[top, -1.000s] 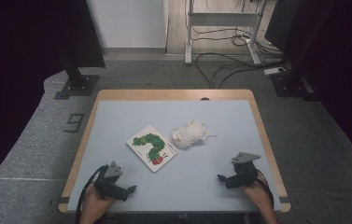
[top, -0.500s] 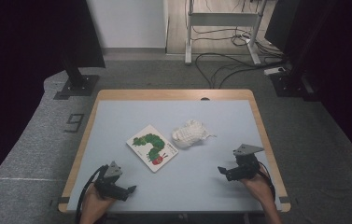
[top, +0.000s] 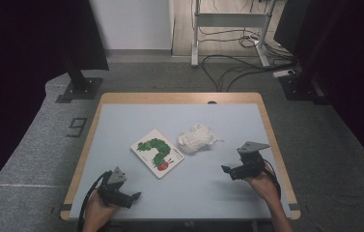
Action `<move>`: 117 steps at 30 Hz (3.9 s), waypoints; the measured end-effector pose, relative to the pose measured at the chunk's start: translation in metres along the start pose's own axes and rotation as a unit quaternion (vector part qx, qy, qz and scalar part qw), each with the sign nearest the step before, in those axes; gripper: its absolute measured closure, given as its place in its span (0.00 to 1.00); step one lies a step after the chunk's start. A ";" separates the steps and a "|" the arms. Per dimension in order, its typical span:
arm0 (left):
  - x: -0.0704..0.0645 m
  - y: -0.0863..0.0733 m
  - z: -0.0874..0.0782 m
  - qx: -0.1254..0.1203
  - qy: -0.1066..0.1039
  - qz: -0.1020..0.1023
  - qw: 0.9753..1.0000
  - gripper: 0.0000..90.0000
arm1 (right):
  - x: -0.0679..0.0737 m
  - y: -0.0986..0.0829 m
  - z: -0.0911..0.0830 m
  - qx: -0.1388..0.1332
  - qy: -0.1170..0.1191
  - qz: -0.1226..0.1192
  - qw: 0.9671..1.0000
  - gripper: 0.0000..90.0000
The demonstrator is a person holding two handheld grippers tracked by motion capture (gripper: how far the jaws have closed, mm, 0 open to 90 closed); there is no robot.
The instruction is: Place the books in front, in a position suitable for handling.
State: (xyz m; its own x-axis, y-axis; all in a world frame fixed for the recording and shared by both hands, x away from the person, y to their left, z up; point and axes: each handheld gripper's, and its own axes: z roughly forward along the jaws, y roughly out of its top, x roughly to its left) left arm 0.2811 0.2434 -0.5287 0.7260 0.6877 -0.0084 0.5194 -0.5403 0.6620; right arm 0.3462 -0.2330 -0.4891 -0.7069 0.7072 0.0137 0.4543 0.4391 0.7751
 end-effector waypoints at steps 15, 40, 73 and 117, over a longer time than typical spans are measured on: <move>0.000 0.000 0.000 0.000 0.000 0.000 1.000 0.00 | -0.001 0.024 0.023 0.002 0.009 -0.007 1.000 0.04; 0.000 0.000 0.000 0.000 0.001 0.000 1.000 0.00 | 0.004 0.061 0.069 0.008 0.014 -0.007 1.000 0.00; 0.000 0.000 0.000 0.000 0.001 0.001 1.000 0.00 | 0.006 0.092 0.143 0.051 0.010 -0.020 0.998 0.00; 0.000 0.000 0.000 0.001 0.000 0.001 1.000 0.00 | 0.007 0.112 0.116 0.038 0.016 -0.025 0.999 0.64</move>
State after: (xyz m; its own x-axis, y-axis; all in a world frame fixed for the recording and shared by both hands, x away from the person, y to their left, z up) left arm 0.2811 0.2434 -0.5287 0.7268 0.6869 -0.0064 0.5185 -0.5425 0.6610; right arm 0.4553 -0.1145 -0.4755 -0.7462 0.6657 -0.0024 0.4574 0.5154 0.7247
